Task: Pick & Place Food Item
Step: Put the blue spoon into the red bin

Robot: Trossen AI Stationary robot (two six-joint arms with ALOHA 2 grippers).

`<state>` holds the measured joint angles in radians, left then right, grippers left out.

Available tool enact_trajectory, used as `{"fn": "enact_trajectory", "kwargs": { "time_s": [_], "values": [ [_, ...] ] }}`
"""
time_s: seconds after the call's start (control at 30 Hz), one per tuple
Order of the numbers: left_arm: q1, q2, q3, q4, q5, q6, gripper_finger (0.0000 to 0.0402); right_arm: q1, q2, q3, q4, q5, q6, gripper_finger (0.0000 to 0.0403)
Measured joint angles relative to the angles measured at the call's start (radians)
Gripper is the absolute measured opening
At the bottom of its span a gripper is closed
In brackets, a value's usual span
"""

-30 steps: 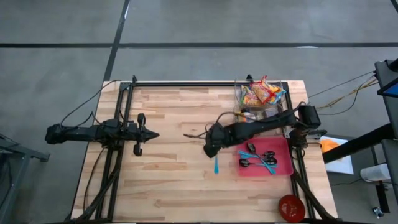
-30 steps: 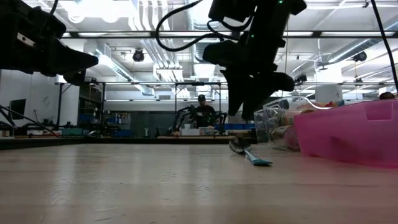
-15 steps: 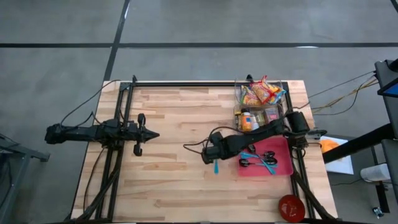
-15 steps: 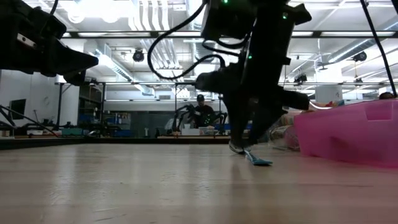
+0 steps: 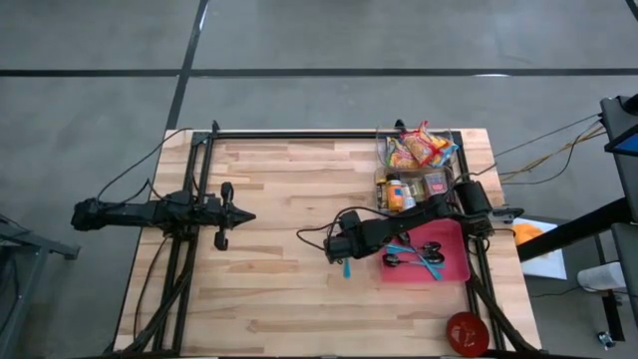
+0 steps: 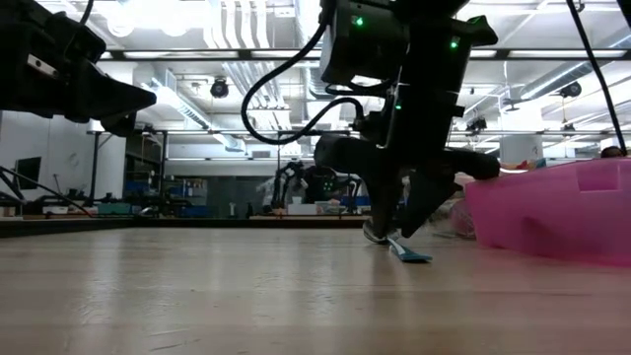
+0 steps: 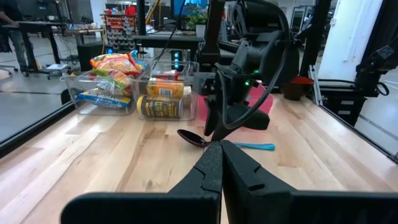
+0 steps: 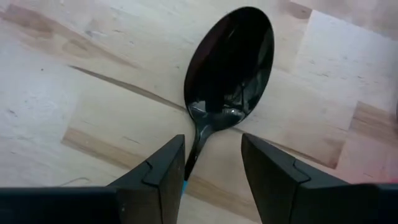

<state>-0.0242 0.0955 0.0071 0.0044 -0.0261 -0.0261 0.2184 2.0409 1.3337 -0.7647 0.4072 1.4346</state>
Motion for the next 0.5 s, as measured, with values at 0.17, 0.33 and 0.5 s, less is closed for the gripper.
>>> {"fn": "enact_trajectory", "kwargs": {
  "time_s": [0.17, 0.33, 0.5],
  "values": [
    [0.0, 0.0, 0.0, 0.0, 0.0, 0.0, 0.0, 0.0, 0.001, -0.001, 0.032, -0.008, -0.013, 0.0155],
    [0.0, 0.0, 0.0, 0.0, 0.0, 0.0, 0.0, 0.009, 0.005, 0.011, 0.071, -0.027, -0.047, 0.0155],
    [0.0, 0.0, 0.0, 0.0, 0.0, -0.003, 0.0, 0.013, 0.01, 0.05, -0.021, -0.026, -0.063, 0.0155]
  ]
}}
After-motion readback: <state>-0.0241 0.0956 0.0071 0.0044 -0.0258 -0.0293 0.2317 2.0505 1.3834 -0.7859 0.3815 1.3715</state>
